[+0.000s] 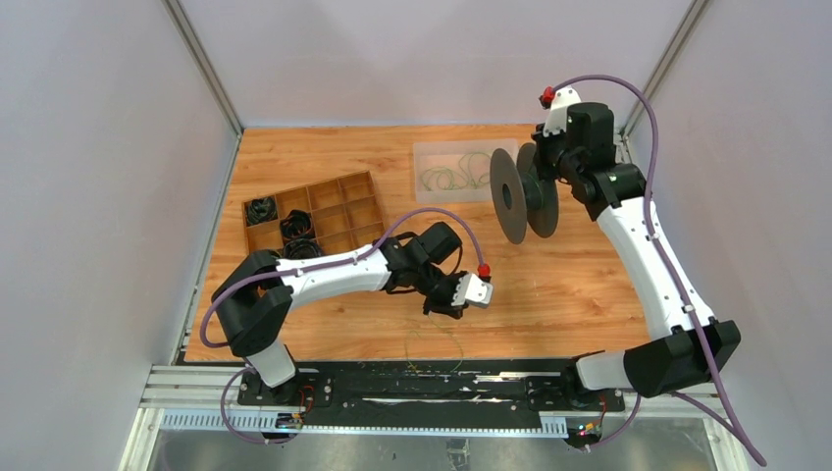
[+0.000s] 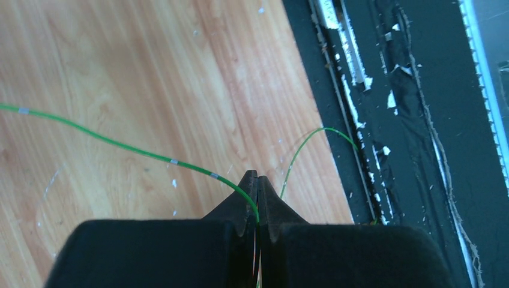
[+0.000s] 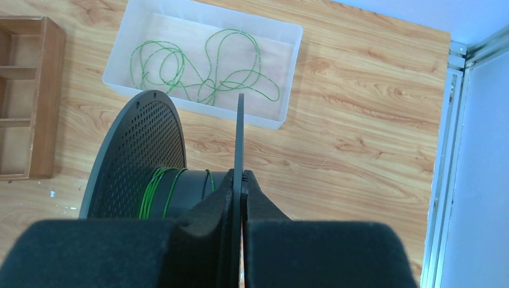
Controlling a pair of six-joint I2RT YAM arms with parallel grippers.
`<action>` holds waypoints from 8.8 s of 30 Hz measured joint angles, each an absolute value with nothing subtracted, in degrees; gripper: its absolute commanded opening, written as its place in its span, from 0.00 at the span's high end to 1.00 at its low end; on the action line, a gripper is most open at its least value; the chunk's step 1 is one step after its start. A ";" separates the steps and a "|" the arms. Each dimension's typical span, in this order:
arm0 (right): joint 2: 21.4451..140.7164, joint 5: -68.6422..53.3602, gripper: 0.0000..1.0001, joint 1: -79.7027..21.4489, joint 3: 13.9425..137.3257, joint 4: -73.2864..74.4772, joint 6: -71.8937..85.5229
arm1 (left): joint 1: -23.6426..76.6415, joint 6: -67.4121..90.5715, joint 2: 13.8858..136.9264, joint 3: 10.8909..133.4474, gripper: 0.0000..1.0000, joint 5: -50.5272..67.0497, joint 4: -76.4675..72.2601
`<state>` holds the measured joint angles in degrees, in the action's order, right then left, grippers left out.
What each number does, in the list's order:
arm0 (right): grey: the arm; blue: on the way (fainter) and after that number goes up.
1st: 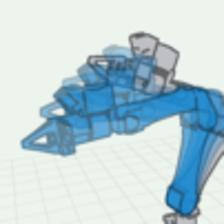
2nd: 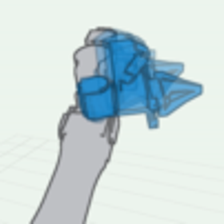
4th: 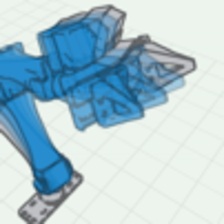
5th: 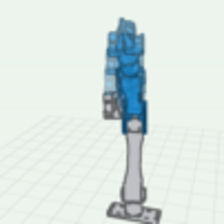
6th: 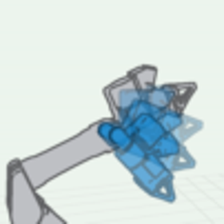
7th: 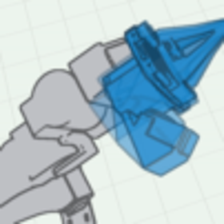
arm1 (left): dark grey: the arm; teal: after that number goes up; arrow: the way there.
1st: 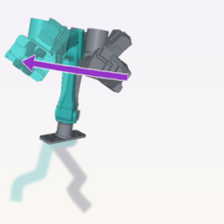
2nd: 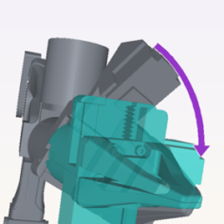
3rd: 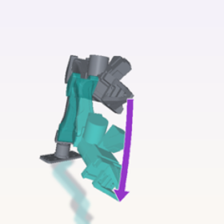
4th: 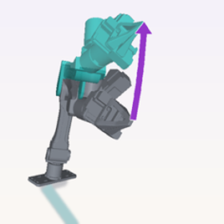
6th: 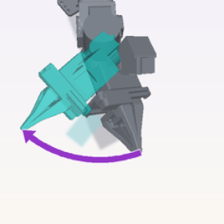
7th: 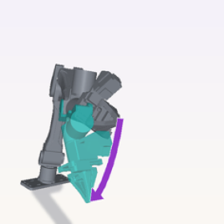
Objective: Wrap the cables
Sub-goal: Wrap the cable around the cable reel.
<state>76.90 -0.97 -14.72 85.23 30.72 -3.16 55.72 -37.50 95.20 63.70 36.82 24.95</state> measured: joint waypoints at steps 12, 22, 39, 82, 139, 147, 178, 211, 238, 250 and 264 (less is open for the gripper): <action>77.21 2.72 0.99 -14.72 82.67 28.97 -2.61 | 62.35 -38.79 95.18 71.02 1.00 33.82 28.47; 76.58 5.17 0.99 -14.74 78.67 24.77 -3.38 | 62.46 -34.65 97.95 86.13 1.00 32.53 34.89; 74.46 5.89 0.99 -15.81 73.97 21.76 -5.39 | 62.57 -33.21 100.25 102.28 1.00 21.56 43.33; 69.97 -10.48 0.99 -17.28 67.53 20.38 -8.93 | 51.88 -26.52 107.85 120.25 1.00 7.11 46.41; 68.99 -26.87 0.99 -15.59 70.04 21.74 -7.07 | 37.67 -19.33 107.39 97.38 0.90 15.27 35.83; 68.88 -27.18 0.99 -14.92 70.57 21.89 -6.87 | 35.38 -17.26 105.58 94.43 0.75 18.26 32.62; 68.75 -27.22 0.99 -14.11 70.67 22.35 -6.85 | 32.49 -8.36 100.27 81.34 0.26 34.87 25.17; 68.45 -27.22 0.99 -14.09 70.67 22.33 -6.85 | 28.34 8.21 99.50 64.47 0.17 42.87 4.01; 69.10 -27.05 0.99 -13.58 70.67 22.31 -6.83 | 34.22 38.02 108.77 53.21 0.56 42.68 -30.02; 70.87 -20.53 0.99 -13.56 74.26 22.65 -3.44 | 36.32 39.44 110.87 53.23 1.00 44.31 -33.80; 77.21 -10.87 0.99 -13.41 80.38 24.84 4.95 | 41.39 33.28 110.83 55.96 1.00 45.28 -30.76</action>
<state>77.21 -10.87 -13.41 80.38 24.84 4.95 41.39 33.28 110.83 55.96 45.28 -30.76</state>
